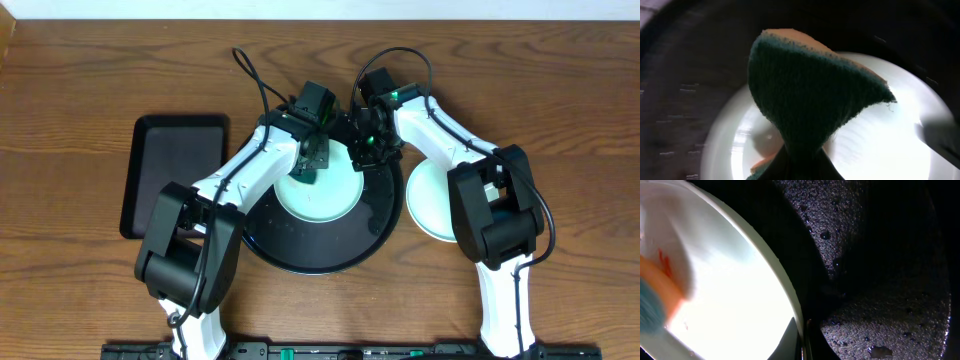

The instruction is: Clean dirty plates on tray and stack at the side

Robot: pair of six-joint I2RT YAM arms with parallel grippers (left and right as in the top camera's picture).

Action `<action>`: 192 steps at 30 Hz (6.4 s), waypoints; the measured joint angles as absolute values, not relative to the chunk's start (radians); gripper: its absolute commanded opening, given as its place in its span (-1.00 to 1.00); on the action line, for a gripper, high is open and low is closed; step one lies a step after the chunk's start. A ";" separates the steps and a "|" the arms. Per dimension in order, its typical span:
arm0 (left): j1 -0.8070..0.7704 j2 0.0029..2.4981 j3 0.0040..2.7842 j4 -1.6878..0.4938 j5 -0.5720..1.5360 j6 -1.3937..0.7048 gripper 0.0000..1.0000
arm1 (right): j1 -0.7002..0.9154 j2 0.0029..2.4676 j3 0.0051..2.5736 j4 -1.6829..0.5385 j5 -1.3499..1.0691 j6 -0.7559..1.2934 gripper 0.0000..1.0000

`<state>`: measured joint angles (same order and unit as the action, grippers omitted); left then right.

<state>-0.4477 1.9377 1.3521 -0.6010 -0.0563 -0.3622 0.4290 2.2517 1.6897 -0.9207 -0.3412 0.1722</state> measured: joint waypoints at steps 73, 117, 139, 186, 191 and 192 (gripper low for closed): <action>-0.482 1.892 1.345 -0.731 -0.049 -0.389 -0.85 | 0.429 2.257 1.696 -0.934 -0.344 0.175 -0.97; -0.451 1.816 1.332 -0.606 -0.363 -0.493 -0.85 | 0.429 2.258 1.700 -0.942 -0.343 0.175 -0.98; -0.237 1.692 1.367 -0.762 -0.080 -0.493 -0.85 | 0.577 1.891 1.689 -1.062 0.240 0.261 -0.98; -0.237 1.693 1.367 -0.763 -0.080 -0.494 -0.85 | 0.959 1.538 1.689 -1.185 1.317 0.460 -0.98; -0.237 1.693 1.367 -0.763 -0.080 -0.494 -0.85 | 0.958 1.523 1.689 -1.186 1.301 0.466 -0.98; -0.237 1.692 1.367 -0.762 -0.080 -0.494 -0.85 | 0.956 1.523 1.689 -1.190 1.280 0.471 -0.98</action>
<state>-0.2375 1.6924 1.3670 -0.7624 -0.0795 -0.4938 0.9562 1.5230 1.6886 -1.1896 1.2797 0.4706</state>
